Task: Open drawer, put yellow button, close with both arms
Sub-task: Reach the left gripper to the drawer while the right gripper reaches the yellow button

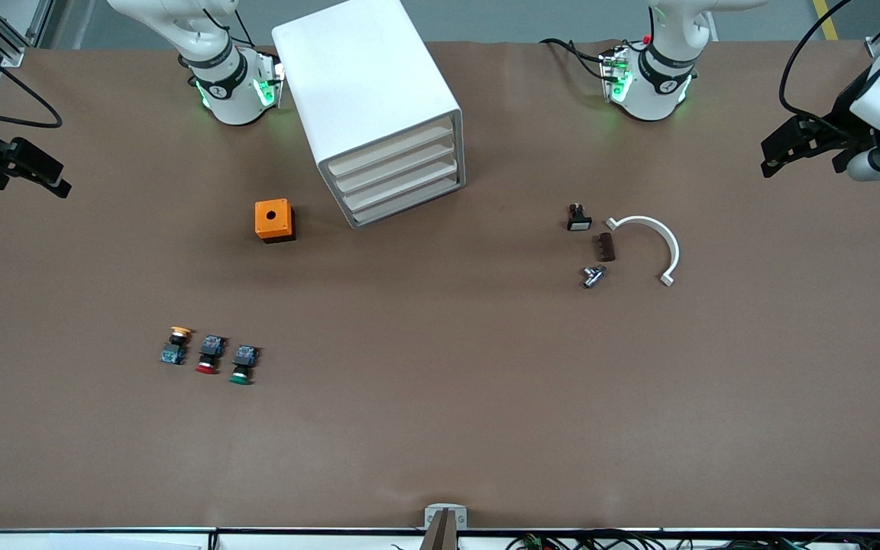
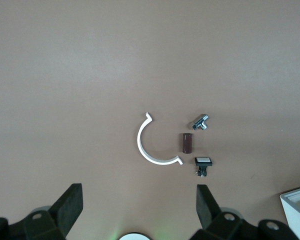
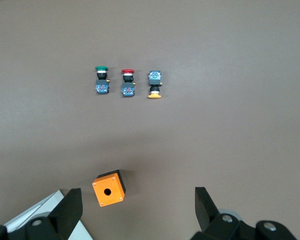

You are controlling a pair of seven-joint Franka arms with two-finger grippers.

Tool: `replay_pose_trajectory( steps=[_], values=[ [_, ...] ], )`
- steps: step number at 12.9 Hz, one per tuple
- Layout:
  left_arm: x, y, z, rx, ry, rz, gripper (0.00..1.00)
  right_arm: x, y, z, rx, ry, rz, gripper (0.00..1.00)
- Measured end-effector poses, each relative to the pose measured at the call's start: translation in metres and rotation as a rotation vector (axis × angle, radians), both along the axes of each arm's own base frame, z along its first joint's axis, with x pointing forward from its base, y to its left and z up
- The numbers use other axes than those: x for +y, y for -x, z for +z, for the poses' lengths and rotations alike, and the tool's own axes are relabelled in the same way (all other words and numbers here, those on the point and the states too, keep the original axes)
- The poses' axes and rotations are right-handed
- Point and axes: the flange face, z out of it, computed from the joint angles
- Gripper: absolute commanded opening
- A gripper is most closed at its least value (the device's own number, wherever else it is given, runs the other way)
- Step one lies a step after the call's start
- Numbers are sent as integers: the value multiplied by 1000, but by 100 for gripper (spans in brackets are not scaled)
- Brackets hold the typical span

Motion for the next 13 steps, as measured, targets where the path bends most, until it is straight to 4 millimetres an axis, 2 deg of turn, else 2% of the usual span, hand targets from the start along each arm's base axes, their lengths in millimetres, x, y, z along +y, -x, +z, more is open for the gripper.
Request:
replay_pose_trajectory(
  steps=[3,7,9,11,13],
  values=[
    [0,1,0,6,-1,-1,100,-16,-3,0,-30,-7,-33,100],
    [0,-6,-7,19,0,0,100,-18,-18,-15,-17,-10,-36,100],
    [-1,-22,-33,67,1,1,100,-18,-27,-17,-19,-10,-35,100],
    [-4,-45,-73,116,1,39,100,-18,-38,-23,-12,-9,-33,100],
    [-17,-67,-124,182,-12,158,100,-18,-45,-29,-4,-9,-29,100]
  ],
)
